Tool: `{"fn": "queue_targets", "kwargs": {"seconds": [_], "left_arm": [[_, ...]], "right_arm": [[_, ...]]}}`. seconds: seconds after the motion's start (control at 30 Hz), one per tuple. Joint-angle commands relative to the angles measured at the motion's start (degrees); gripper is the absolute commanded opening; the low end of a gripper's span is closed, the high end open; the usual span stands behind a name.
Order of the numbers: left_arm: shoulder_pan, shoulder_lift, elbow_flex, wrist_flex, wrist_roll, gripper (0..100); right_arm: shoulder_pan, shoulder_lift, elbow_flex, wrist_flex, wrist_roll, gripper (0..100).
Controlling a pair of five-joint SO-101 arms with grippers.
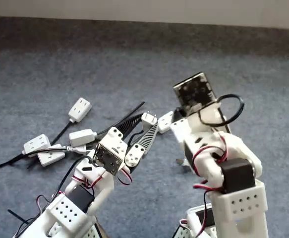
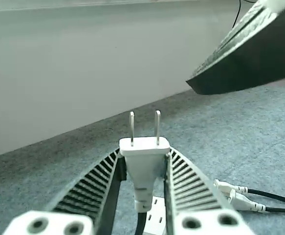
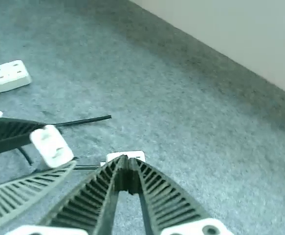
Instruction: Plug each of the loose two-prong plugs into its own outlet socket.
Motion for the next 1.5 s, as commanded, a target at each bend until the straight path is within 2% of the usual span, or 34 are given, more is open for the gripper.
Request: {"fn": "queue_targets", "kwargs": {"seconds": [0.0, 0.1, 0.23, 0.57, 0.7, 0.87, 1.27, 1.47], "left_arm": [[0.66, -0.66, 0.13, -1.23, 0.62, 1], [0.66, -0.66, 0.13, -1.23, 0.62, 1], [0.66, -0.66, -0.04, -1.23, 0.62, 1], [0.75, -0.75, -0.40, -1.23, 0.62, 1], [0.75, -0.75, -0.40, -1.23, 0.62, 1], [0.75, -0.75, -0.40, -1.23, 0.62, 1], [0.66, -0.75, -0.40, -1.23, 0.62, 1], [0.66, -0.75, -0.40, -1.23, 0.62, 1]], "right_arm": [[-6.81, -0.57, -10.07, 6.64, 1.49, 0.7], [-11.47, -0.57, -14.55, 10.15, 1.49, 0.7], [-16.13, 0.13, -14.02, 9.19, 1.93, 0.7], [-16.75, -0.31, -2.59, -1.19, 3.16, 0.7], [-17.01, -0.40, 3.21, -6.99, 7.74, 0.7], [-14.20, -0.04, 9.54, -14.90, 10.29, 0.7], [0.22, 0.22, 24.57, -33.98, 12.75, 0.7], [2.33, 0.22, 32.22, -42.33, 12.84, 0.7]]}}
